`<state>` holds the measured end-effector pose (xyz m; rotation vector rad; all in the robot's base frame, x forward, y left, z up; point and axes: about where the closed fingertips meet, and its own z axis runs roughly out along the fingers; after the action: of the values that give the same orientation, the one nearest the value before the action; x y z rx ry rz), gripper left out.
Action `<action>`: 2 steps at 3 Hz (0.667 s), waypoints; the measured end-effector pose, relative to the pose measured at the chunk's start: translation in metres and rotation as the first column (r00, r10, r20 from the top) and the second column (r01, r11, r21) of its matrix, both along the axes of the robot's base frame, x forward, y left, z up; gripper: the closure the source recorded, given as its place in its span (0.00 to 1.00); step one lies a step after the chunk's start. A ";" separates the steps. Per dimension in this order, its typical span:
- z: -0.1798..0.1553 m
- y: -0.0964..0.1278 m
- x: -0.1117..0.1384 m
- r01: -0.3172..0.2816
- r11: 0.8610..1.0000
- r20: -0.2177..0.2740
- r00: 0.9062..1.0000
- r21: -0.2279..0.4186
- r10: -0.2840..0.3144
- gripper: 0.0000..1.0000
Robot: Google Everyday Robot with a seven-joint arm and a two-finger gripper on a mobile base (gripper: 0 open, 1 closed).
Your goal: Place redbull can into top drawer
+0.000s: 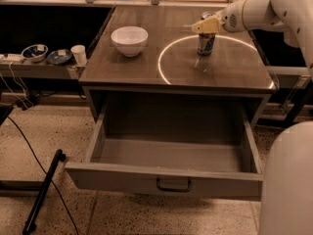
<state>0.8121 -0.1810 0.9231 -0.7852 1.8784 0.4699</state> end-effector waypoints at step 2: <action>0.027 -0.006 -0.038 -0.140 0.982 0.079 0.988 0.127 0.131 0.89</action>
Offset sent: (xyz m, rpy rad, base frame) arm -0.1151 -0.0120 0.0676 0.1862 -0.2501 0.3947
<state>0.7742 -0.1868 0.9498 -0.8333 1.7174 0.6375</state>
